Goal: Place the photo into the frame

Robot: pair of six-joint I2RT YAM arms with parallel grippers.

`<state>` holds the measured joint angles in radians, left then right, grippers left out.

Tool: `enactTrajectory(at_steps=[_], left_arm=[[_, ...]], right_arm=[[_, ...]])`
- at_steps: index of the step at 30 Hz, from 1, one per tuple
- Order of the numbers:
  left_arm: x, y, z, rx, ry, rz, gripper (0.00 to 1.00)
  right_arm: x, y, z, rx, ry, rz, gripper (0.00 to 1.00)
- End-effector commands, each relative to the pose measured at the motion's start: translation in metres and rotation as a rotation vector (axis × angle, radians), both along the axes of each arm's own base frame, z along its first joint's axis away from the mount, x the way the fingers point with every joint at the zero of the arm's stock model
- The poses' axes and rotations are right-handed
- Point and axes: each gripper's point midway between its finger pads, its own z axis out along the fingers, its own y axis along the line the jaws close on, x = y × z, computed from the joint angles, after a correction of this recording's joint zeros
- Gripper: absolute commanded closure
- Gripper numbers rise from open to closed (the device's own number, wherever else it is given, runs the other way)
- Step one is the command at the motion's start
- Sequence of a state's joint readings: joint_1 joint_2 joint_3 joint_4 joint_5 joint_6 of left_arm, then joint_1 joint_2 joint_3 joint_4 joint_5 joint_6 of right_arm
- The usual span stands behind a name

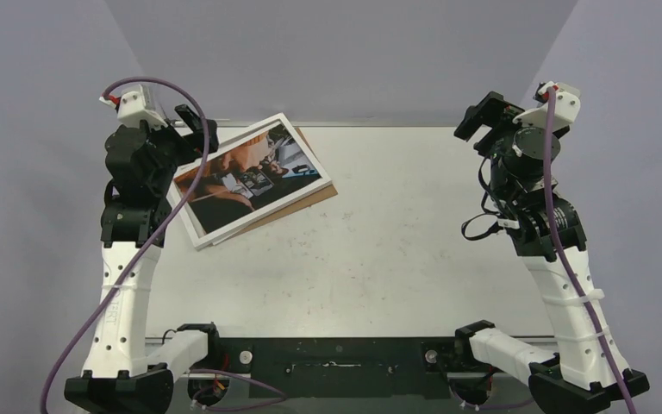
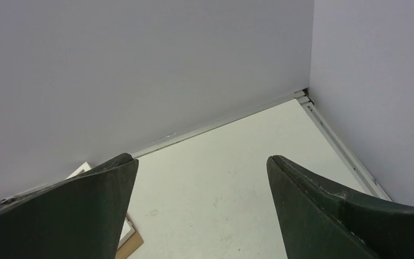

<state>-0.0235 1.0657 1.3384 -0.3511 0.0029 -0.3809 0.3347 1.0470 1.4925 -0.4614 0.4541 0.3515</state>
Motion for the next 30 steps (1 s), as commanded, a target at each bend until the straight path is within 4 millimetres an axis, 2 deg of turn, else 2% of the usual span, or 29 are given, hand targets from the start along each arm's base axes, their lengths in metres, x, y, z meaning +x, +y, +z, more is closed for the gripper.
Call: enactTrajectory(at_steps=[1,4,8,15,17,20,24,28,30], left_arm=[[-0.026,-0.001,0.023,0.018,-0.080,-0.006,0.03],[-0.033,0.003,0.009,0.006,-0.066,0.019,0.03],[-0.035,-0.014,0.005,-0.004,-0.088,-0.065,0.03],[-0.023,-0.023,-0.016,0.014,0.007,-0.111,0.03],[-0.019,-0.032,-0.023,0.038,0.034,-0.170,0.03],[-0.016,-0.063,-0.034,0.092,0.065,-0.365,0.03],[0.000,-0.083,-0.073,0.172,0.176,-0.394,0.03],[0.026,-0.077,-0.112,0.252,0.322,-0.326,0.03],[0.041,-0.070,-0.126,0.278,0.367,-0.278,0.03]], right_arm=[[-0.016,-0.001,0.015,0.044,-0.027,0.015,0.06],[-0.019,-0.001,0.008,0.042,-0.013,0.018,0.05],[-0.021,-0.001,0.001,0.048,0.017,0.021,0.05],[-0.013,0.008,-0.013,0.026,0.080,0.054,0.04],[-0.009,0.013,-0.021,0.033,0.100,0.070,0.04],[0.001,0.022,-0.042,0.052,0.153,0.094,0.04],[0.013,0.036,-0.072,0.101,0.254,0.116,0.04],[0.021,0.058,-0.105,0.171,0.332,0.185,0.04],[0.023,0.067,-0.121,0.206,0.374,0.209,0.04]])
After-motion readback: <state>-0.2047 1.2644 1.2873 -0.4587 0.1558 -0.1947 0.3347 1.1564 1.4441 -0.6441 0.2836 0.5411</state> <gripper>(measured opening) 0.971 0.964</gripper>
